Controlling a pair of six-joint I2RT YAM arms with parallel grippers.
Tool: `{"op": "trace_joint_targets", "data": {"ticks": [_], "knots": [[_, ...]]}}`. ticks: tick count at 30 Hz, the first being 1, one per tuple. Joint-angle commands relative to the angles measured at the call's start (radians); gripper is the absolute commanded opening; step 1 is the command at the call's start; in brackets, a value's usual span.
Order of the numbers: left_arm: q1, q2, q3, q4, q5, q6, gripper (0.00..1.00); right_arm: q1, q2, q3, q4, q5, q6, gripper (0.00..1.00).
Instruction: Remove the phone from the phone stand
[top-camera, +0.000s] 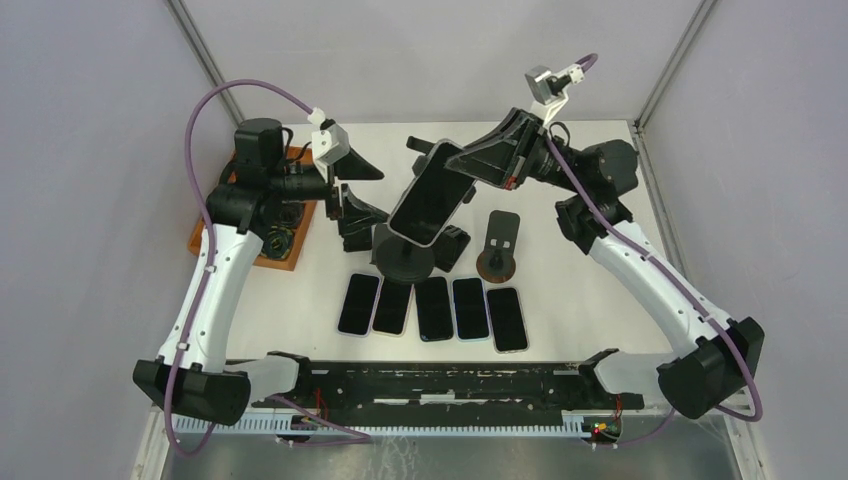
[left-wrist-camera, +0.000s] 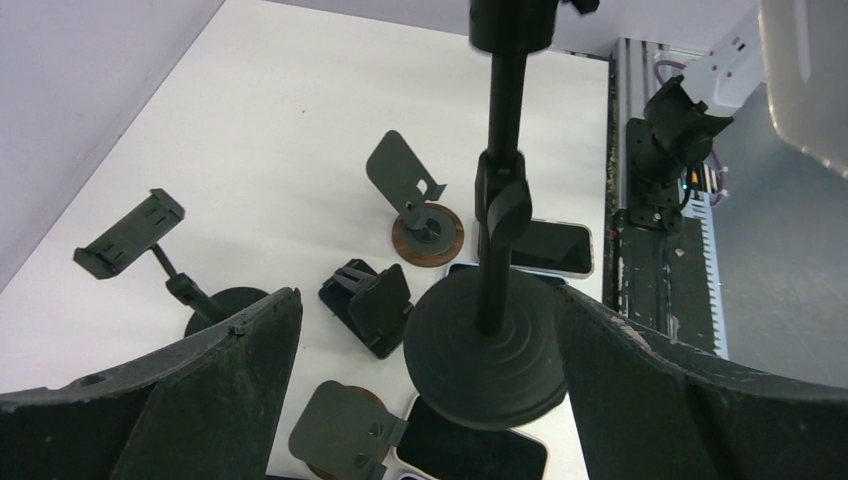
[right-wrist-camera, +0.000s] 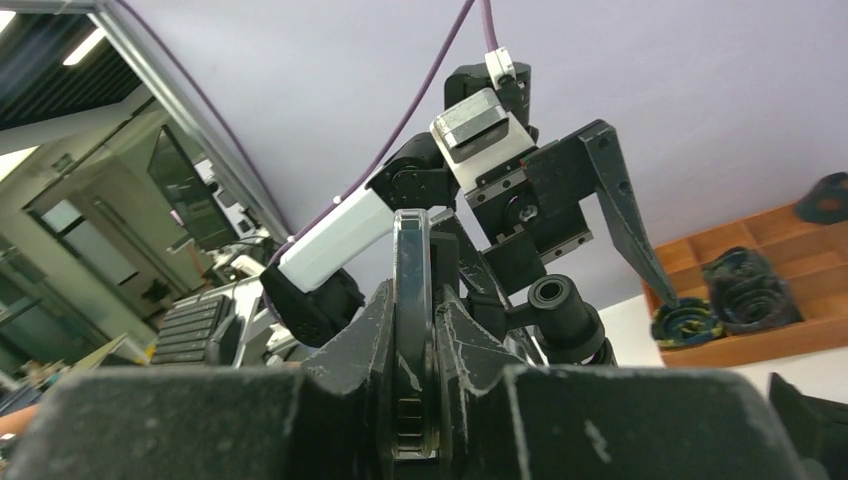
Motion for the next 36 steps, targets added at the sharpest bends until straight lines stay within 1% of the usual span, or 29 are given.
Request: {"op": "trace_joint_targets", "data": {"ticks": [1, 9, 18, 20, 23, 26, 28, 31, 33, 34, 35, 36], "knots": [[-0.003, -0.023, -0.018, -0.03, 0.108, 0.007, 1.0, 0.06, -0.003, 0.049, 0.198, 0.096, 0.041, 0.0], [-0.023, -0.042, -0.021, -0.039, 0.163, 0.004, 1.0, 0.137, 0.038, 0.071, 0.192, 0.112, 0.013, 0.0], [-0.085, -0.052, -0.071, -0.04, 0.145, -0.011, 1.0, 0.214, 0.104, 0.107, 0.195, 0.128, -0.021, 0.0], [-0.093, -0.057, -0.093, -0.04, 0.142, -0.018, 0.98, 0.22, 0.113, 0.107, 0.206, 0.133, -0.02, 0.0], [-0.093, -0.063, -0.107, -0.079, 0.133, 0.018, 0.92, 0.228, 0.115, 0.106, 0.211, 0.13, -0.023, 0.0], [-0.093, -0.056, -0.092, -0.136, 0.124, 0.069, 0.81, 0.228, 0.109, 0.094, 0.211, 0.128, -0.032, 0.0], [-0.093, -0.051, -0.083, -0.155, 0.123, 0.087, 0.7, 0.227, 0.104, 0.086, 0.206, 0.122, -0.037, 0.0], [-0.093, -0.051, -0.073, -0.172, 0.119, 0.114, 0.5, 0.228, 0.09, 0.074, 0.171, 0.103, -0.07, 0.0], [-0.093, -0.05, -0.063, -0.198, 0.117, 0.151, 0.38, 0.227, 0.075, 0.064, 0.133, 0.095, -0.107, 0.0], [-0.093, -0.049, -0.059, -0.207, 0.117, 0.158, 0.27, 0.227, 0.071, 0.063, 0.11, 0.087, -0.125, 0.01], [-0.093, -0.047, -0.053, -0.212, 0.115, 0.162, 0.2, 0.227, 0.069, 0.061, 0.09, 0.074, -0.136, 0.03], [-0.093, -0.045, -0.046, -0.219, 0.113, 0.168, 0.08, 0.227, 0.069, 0.06, 0.067, 0.06, -0.148, 0.07]]}}
